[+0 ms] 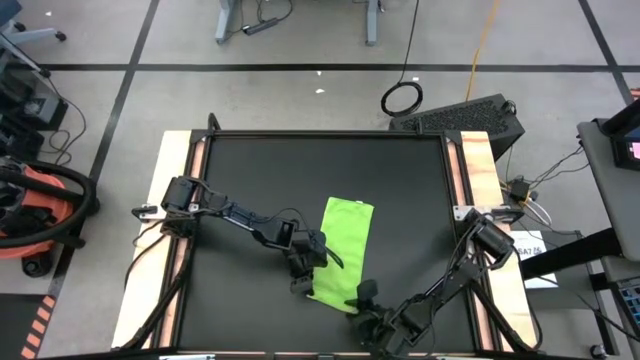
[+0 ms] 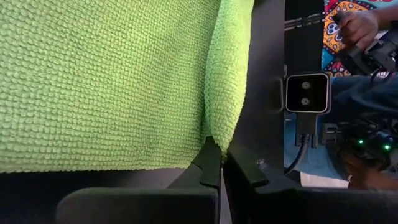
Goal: Roll towel
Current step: Roll the green microfiber cloth
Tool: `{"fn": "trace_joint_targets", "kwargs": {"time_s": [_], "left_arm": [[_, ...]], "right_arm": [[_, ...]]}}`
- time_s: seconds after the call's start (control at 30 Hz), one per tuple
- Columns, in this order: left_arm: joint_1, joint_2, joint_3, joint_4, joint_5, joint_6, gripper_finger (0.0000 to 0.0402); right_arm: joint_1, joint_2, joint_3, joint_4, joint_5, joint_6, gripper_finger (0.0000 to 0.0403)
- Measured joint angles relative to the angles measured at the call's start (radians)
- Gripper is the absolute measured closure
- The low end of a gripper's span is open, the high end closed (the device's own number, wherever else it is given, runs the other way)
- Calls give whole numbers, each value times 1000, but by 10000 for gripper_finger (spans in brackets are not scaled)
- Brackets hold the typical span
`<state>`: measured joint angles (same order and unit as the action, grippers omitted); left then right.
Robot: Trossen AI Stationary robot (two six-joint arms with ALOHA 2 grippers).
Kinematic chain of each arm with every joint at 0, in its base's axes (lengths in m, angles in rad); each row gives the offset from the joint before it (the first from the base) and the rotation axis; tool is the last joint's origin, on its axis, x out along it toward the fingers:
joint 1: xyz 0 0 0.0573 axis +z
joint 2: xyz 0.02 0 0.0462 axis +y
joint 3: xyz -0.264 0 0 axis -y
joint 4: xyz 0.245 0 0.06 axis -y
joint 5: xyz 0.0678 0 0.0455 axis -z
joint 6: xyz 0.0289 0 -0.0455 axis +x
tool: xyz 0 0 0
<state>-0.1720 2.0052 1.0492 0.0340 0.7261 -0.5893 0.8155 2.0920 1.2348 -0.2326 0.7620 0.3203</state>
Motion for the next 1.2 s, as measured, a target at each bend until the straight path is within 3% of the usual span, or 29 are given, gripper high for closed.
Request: {"fn": "trace_joint_targets", "kwargs": {"time_s": [0.33, 0.57, 0.73, 0.8, 0.93, 1.2], "left_arm": [[0, 0, 0, -13, 3, 4, 393], [-2, 0, 0, -13, 3, 3, 393], [-9, 0, -1, -9, -1, 3, 393], [-13, -1, -3, -2, 3, 12, 388], [-27, -26, -6, -8, -13, 68, 350], [-41, -147, -6, -90, -141, 207, 207]], "right_arm": [[17, -3, -5, -40, -1, 92, 286], [7, -8, -60, -5, -15, 295, 335], [3, -8, -63, 44, -28, 273, 391], [2, -7, -64, 53, -29, 282, 395], [1, -7, -64, 56, -38, 343, 395], [-7, -9, -64, 98, -137, 395, 400]]}}
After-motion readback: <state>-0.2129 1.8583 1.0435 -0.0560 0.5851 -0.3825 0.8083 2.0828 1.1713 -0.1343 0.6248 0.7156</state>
